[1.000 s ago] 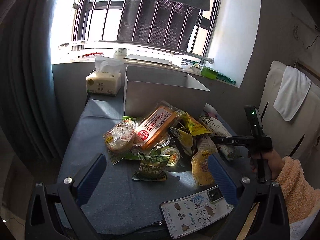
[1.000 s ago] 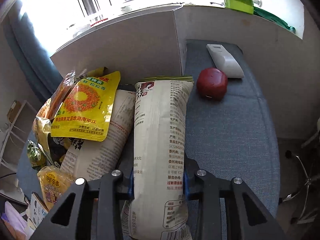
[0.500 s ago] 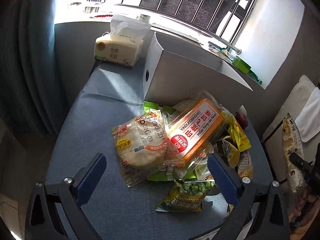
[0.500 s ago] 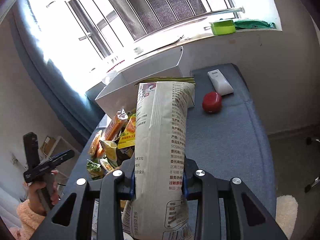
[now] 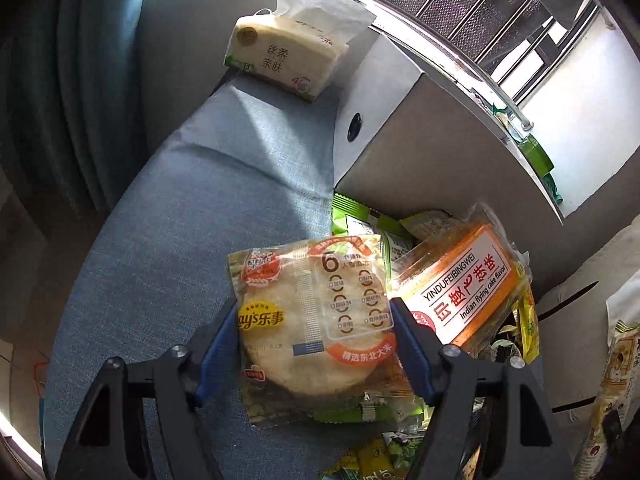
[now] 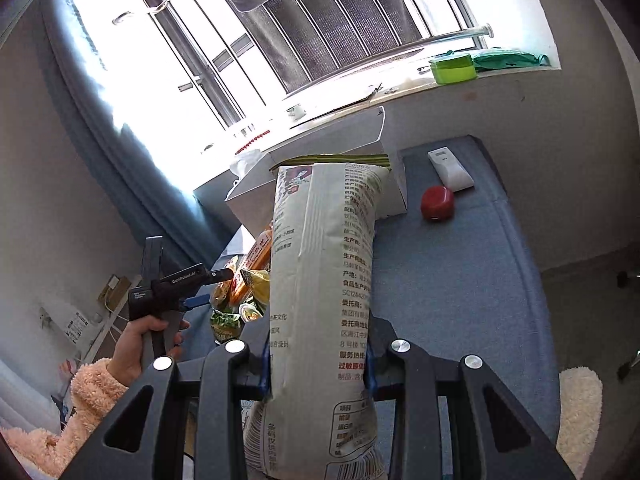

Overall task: Organize snacks
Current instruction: 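Carry the chip bag into the box with right gripper while left moves flatbread pack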

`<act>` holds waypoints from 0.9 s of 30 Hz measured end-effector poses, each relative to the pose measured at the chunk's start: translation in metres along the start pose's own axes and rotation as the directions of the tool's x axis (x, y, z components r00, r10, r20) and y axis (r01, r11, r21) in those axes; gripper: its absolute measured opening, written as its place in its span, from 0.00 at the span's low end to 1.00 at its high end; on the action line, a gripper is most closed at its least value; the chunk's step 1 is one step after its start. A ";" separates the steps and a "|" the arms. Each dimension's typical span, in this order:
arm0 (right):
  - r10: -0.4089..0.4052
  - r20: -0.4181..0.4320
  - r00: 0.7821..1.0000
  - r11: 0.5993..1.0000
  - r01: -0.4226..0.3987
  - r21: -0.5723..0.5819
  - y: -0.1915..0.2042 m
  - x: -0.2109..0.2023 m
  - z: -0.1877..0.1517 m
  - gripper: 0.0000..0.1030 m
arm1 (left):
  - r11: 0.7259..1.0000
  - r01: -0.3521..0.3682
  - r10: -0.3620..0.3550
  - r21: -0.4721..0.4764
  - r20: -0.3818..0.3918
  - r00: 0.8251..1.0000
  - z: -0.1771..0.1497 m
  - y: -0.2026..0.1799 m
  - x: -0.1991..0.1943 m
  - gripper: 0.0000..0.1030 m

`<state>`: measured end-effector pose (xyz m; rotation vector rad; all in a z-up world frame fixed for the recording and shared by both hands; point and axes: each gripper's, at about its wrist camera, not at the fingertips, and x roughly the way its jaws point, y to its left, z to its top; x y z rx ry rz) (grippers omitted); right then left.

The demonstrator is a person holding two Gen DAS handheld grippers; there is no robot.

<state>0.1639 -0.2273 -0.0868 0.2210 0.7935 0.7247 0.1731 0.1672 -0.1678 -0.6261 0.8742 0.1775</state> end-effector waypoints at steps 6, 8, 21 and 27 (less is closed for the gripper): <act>0.012 -0.021 1.000 1.000 -0.012 -0.015 0.002 0.013 0.000 0.35 | 0.995 0.010 -0.021 0.096 0.121 0.992 -0.011 -0.014 -0.037 0.74; 0.012 -0.023 1.000 1.000 -0.012 -0.009 0.002 0.018 0.001 0.35 | 0.991 0.052 -0.071 0.121 0.161 0.984 -0.010 -0.022 -0.055 0.74; -0.013 0.059 0.998 1.000 0.014 -0.018 0.009 0.080 0.129 0.35 | 0.908 0.142 -0.259 0.394 0.262 0.930 0.086 -0.130 -0.098 0.74; -0.124 0.008 0.992 0.989 0.124 -0.083 0.014 0.157 0.208 0.35 | 0.889 0.097 -0.225 0.448 0.242 0.944 0.155 -0.176 -0.061 0.74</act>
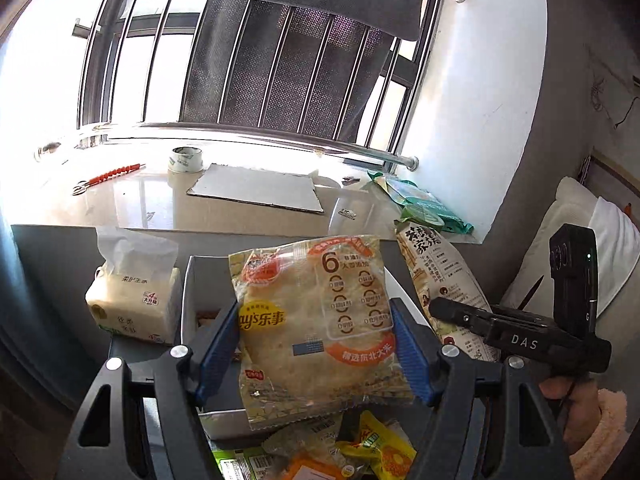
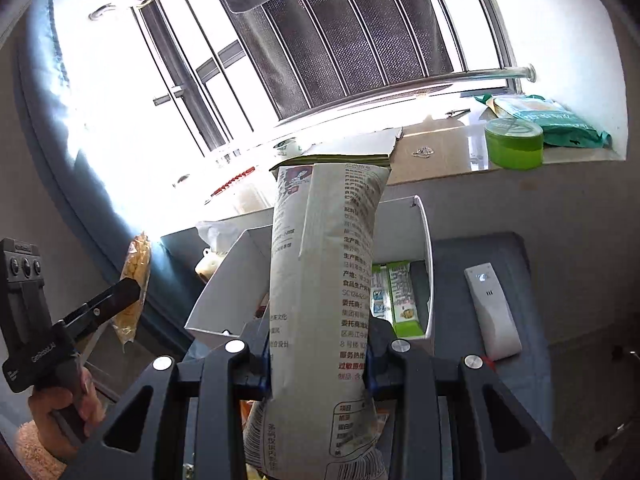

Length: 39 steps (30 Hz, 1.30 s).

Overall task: Organize snacks
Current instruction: 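Carry the chip bag into the box with right gripper while left moves flatbread pack, then grasp the yellow Lay's rice cracker bag with the right gripper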

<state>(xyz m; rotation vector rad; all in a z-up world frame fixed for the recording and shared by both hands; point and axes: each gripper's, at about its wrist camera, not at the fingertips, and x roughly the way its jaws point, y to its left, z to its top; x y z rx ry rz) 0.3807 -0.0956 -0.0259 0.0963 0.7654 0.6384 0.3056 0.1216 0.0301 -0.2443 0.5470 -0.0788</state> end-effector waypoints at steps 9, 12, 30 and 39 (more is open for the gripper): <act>-0.103 -0.116 0.988 0.995 0.101 -0.022 -0.015 0.074 0.047 0.43 | 0.997 -0.077 0.073 -0.017 -0.173 0.982 0.012 0.016 0.092 0.96; -0.143 -0.128 0.981 0.989 0.146 0.011 -0.026 0.083 0.043 1.00 | 0.996 -0.081 0.072 -0.041 -0.179 0.981 -0.003 0.023 0.092 1.00; 0.064 0.068 0.996 0.996 -0.059 -0.073 -0.005 -0.087 -0.056 1.00 | 0.995 0.008 -0.015 0.100 0.069 0.997 -0.091 -0.034 -0.095 1.00; 0.070 0.052 0.996 0.996 -0.067 -0.066 0.016 -0.134 -0.193 1.00 | 0.999 0.005 -0.004 0.050 -0.010 1.000 -0.199 -0.051 -0.140 1.00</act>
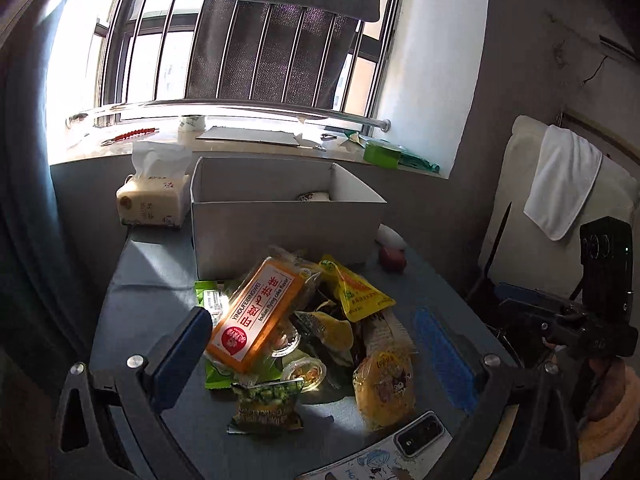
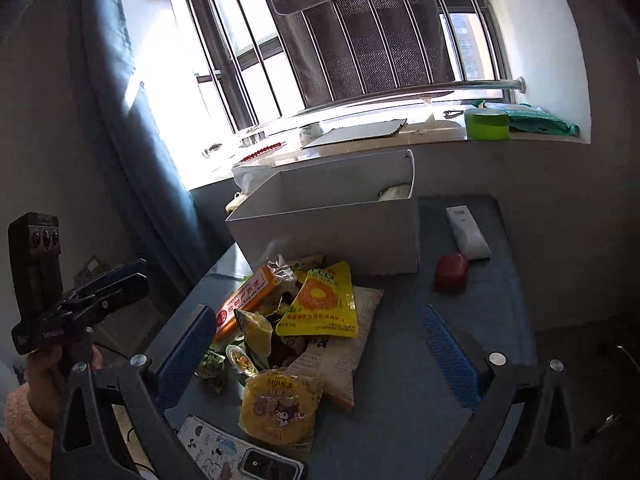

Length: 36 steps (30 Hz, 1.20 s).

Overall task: Organize snacks
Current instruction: 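Grasp the yellow Lay's rice cracker bag with the right gripper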

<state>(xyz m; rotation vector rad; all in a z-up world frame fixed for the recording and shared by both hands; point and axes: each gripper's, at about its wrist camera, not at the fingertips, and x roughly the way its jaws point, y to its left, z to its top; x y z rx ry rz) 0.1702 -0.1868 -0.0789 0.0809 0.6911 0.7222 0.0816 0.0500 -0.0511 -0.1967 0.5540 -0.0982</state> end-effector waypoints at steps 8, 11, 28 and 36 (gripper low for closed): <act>0.027 -0.073 0.997 0.999 -0.024 0.037 0.008 -0.001 -0.060 1.00 | 0.999 -0.042 0.042 -0.029 0.000 0.999 -0.054 -0.008 -0.019 1.00; 0.023 -0.107 0.994 0.997 -0.015 0.078 0.005 0.007 -0.066 1.00 | 0.998 -0.042 0.042 -0.039 0.013 0.999 -0.059 -0.007 -0.028 1.00; -0.097 -0.279 0.955 0.995 0.101 -0.003 0.039 0.095 -0.068 1.00 | 0.990 -0.068 0.066 -0.124 -0.020 0.998 -0.074 0.017 -0.036 1.00; -0.105 -0.309 0.945 0.991 0.124 0.043 0.031 0.110 -0.072 0.89 | 0.988 -0.075 0.070 -0.134 -0.045 0.997 -0.074 0.019 -0.028 1.00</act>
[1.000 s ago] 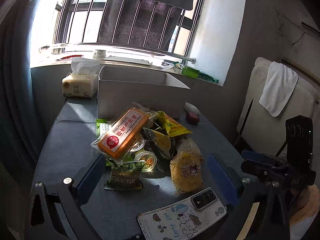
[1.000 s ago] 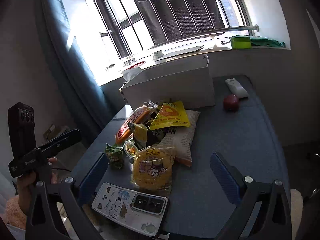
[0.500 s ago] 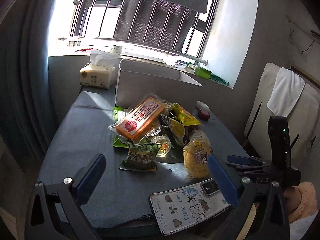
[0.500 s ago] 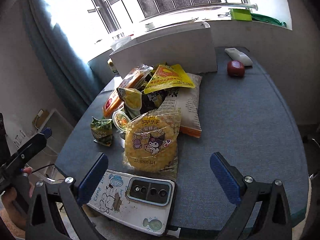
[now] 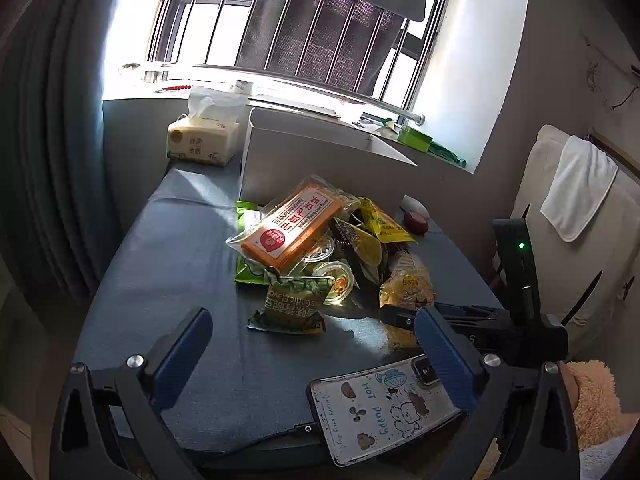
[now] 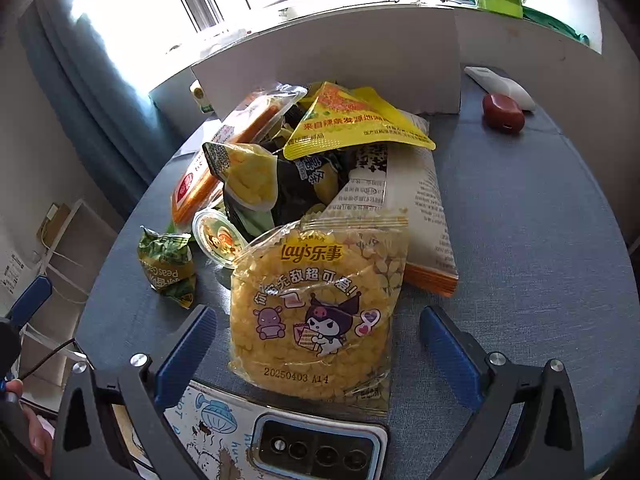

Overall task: Organize snacks
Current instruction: 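Grasp the yellow Lay's rice cracker bag with the right gripper, then place the Lay's bag in the box with right gripper while left drops garlic bag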

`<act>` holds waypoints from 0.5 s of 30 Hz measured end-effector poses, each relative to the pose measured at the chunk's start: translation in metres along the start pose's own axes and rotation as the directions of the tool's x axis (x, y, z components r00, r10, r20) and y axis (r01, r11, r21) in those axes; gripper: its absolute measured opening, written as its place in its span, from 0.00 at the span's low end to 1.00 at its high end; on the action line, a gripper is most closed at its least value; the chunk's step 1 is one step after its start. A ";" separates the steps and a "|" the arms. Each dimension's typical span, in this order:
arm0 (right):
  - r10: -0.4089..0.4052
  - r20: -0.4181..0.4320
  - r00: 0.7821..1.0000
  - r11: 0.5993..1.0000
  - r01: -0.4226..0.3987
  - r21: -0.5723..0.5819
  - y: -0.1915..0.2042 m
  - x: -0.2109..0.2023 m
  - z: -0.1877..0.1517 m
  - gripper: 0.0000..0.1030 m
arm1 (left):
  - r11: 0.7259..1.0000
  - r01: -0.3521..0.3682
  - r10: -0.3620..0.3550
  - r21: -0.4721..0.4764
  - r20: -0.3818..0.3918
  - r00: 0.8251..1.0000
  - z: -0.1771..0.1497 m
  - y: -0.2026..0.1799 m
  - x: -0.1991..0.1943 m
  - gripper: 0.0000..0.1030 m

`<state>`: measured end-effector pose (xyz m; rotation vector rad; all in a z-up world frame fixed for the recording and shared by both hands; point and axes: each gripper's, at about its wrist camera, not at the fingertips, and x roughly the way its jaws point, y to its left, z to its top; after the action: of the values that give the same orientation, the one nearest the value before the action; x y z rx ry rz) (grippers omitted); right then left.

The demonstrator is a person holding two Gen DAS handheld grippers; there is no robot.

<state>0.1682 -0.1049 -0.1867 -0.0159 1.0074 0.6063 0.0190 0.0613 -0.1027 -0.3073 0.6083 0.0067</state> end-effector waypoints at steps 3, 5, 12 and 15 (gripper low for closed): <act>0.020 0.023 1.000 1.000 -0.020 0.015 -0.006 -0.008 0.000 0.74 | 1.000 -0.014 0.014 0.010 -0.018 1.000 -0.002 -0.001 0.007 1.00; 0.051 0.046 0.998 0.998 -0.052 0.031 -0.011 -0.016 -0.003 0.74 | 1.000 -0.026 0.027 0.017 -0.040 0.999 -0.002 -0.001 0.014 1.00; 0.097 0.154 0.983 0.989 -0.112 0.091 -0.033 -0.059 -0.015 0.74 | 0.999 -0.042 0.045 0.034 -0.095 0.994 -0.001 -0.005 0.039 1.00; 0.092 0.201 0.975 0.987 -0.116 0.113 -0.042 -0.076 -0.017 0.74 | 0.996 -0.071 0.078 0.052 -0.140 0.987 0.001 -0.006 0.057 1.00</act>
<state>0.1457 -0.1803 -0.1465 0.2045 0.8568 0.6269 0.0670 0.0513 -0.1322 -0.2403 0.7603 0.0426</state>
